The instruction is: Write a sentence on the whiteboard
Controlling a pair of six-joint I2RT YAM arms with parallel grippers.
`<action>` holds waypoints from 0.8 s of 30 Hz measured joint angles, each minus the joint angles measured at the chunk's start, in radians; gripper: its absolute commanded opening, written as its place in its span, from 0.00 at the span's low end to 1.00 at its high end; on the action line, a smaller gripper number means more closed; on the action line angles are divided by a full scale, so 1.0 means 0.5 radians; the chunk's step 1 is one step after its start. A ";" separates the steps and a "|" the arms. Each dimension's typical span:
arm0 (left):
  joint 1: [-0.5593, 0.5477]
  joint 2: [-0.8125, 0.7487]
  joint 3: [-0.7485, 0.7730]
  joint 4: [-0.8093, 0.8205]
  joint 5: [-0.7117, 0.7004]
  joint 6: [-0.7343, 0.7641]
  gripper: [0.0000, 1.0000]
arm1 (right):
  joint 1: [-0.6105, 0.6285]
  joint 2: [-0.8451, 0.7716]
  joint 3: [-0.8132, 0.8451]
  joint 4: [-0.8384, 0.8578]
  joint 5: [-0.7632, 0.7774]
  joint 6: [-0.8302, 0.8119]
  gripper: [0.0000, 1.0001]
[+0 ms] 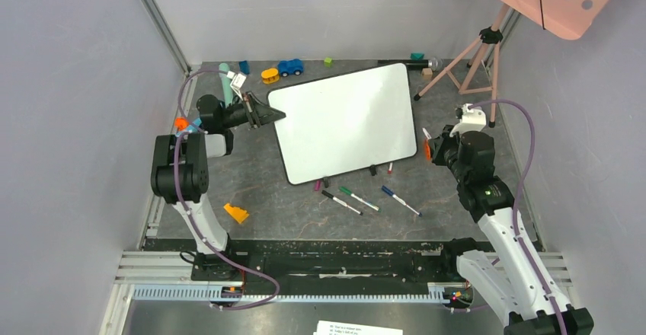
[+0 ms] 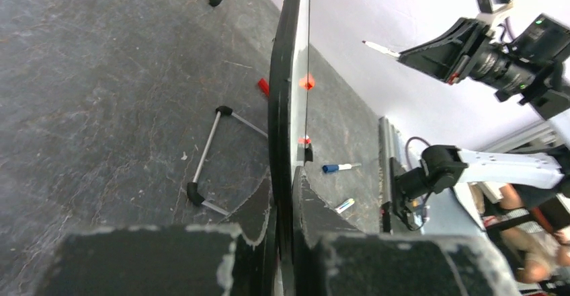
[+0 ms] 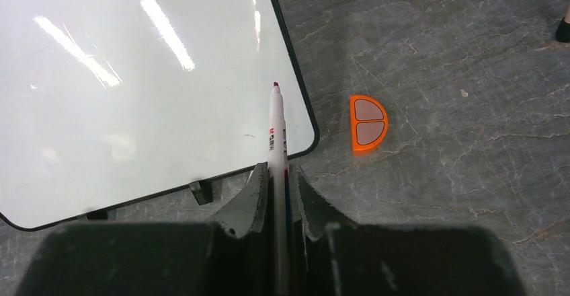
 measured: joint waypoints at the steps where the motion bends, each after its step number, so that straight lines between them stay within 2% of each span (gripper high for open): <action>1: -0.005 -0.081 -0.026 -0.178 -0.029 0.142 0.02 | 0.000 -0.002 0.000 0.000 -0.001 0.000 0.00; 5: -0.095 -0.352 0.021 -0.896 -0.086 0.719 0.02 | 0.000 -0.011 0.000 -0.001 -0.001 0.000 0.00; 8: -0.163 -0.369 0.101 -1.102 -0.117 0.873 0.02 | 0.000 -0.028 0.000 -0.001 -0.001 0.000 0.00; 15: -0.159 -0.317 0.187 -1.324 -0.100 0.959 0.02 | 0.000 -0.071 0.000 -0.001 0.000 0.000 0.00; 24: -0.159 -0.323 0.195 -1.376 -0.096 1.003 0.02 | 0.000 -0.080 -0.018 0.008 -0.005 0.000 0.00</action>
